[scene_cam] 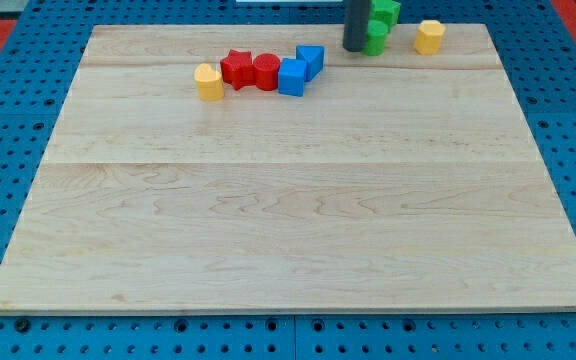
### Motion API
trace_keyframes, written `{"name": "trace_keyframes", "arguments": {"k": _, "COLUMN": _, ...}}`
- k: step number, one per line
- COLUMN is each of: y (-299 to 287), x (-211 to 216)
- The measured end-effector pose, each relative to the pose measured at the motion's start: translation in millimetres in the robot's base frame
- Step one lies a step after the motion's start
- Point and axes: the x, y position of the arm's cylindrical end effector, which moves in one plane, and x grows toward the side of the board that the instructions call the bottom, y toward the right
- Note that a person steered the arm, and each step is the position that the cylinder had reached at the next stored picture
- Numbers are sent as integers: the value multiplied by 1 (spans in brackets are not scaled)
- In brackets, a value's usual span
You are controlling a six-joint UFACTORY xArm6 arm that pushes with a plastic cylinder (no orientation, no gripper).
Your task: Place the yellow heart right to the blue cube
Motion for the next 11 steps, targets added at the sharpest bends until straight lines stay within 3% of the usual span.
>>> {"name": "trace_keyframes", "arguments": {"k": 1, "y": -33, "x": 10}}
{"name": "trace_keyframes", "arguments": {"k": 3, "y": -180, "x": 1}}
{"name": "trace_keyframes", "arguments": {"k": 6, "y": -225, "x": 108}}
{"name": "trace_keyframes", "arguments": {"k": 7, "y": -296, "x": 116}}
{"name": "trace_keyframes", "arguments": {"k": 8, "y": -266, "x": 144}}
{"name": "trace_keyframes", "arguments": {"k": 9, "y": -177, "x": 147}}
{"name": "trace_keyframes", "arguments": {"k": 10, "y": -106, "x": 140}}
{"name": "trace_keyframes", "arguments": {"k": 11, "y": -73, "x": 123}}
